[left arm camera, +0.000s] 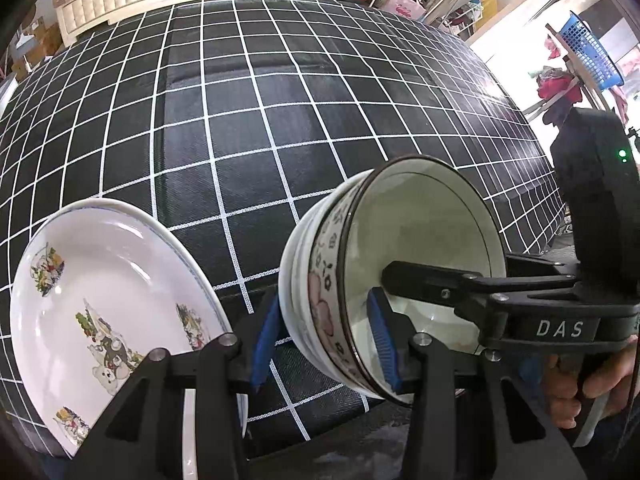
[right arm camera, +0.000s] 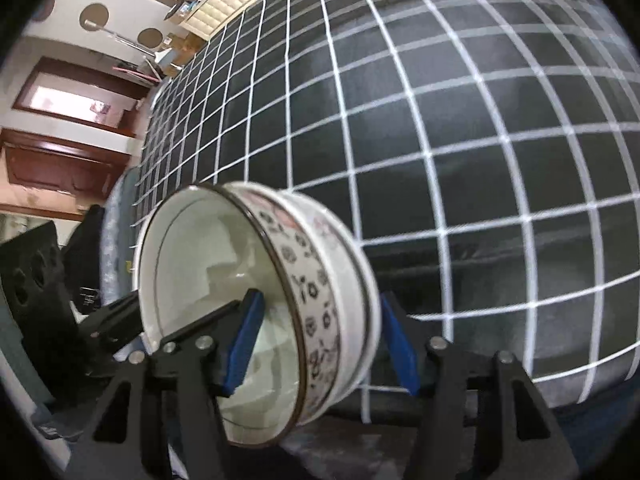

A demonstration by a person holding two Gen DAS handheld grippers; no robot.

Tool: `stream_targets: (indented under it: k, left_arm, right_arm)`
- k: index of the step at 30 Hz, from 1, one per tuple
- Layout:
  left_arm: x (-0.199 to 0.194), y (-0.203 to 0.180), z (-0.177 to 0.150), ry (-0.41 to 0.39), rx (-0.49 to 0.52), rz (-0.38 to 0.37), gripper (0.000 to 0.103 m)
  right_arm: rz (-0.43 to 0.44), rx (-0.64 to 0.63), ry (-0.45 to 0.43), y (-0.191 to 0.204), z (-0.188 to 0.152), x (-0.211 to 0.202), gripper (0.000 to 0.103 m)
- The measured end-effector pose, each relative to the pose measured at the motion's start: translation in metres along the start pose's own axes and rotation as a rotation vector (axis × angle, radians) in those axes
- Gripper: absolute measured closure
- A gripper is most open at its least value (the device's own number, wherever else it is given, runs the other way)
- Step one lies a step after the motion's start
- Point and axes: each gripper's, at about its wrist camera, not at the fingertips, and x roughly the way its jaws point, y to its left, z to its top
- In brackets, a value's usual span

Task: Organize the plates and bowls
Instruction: 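Lift the bowl stack with both grippers and carry it over the plate stack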

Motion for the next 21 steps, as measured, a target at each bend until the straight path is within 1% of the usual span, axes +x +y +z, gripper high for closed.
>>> stream_targets:
  k: [13,21]
  left_arm:
    - [-0.002,-0.005,-0.001,-0.011,0.003,0.029,0.064]
    - [-0.009,-0.007,-0.003,-0.017,-0.007,0.053,0.065]
  right_arm:
    - [-0.022,0.065,0.001,0.002,-0.007,-0.006,0.042]
    - [0.003,0.109,0.008,0.003,-0.008,-0.010,0.042]
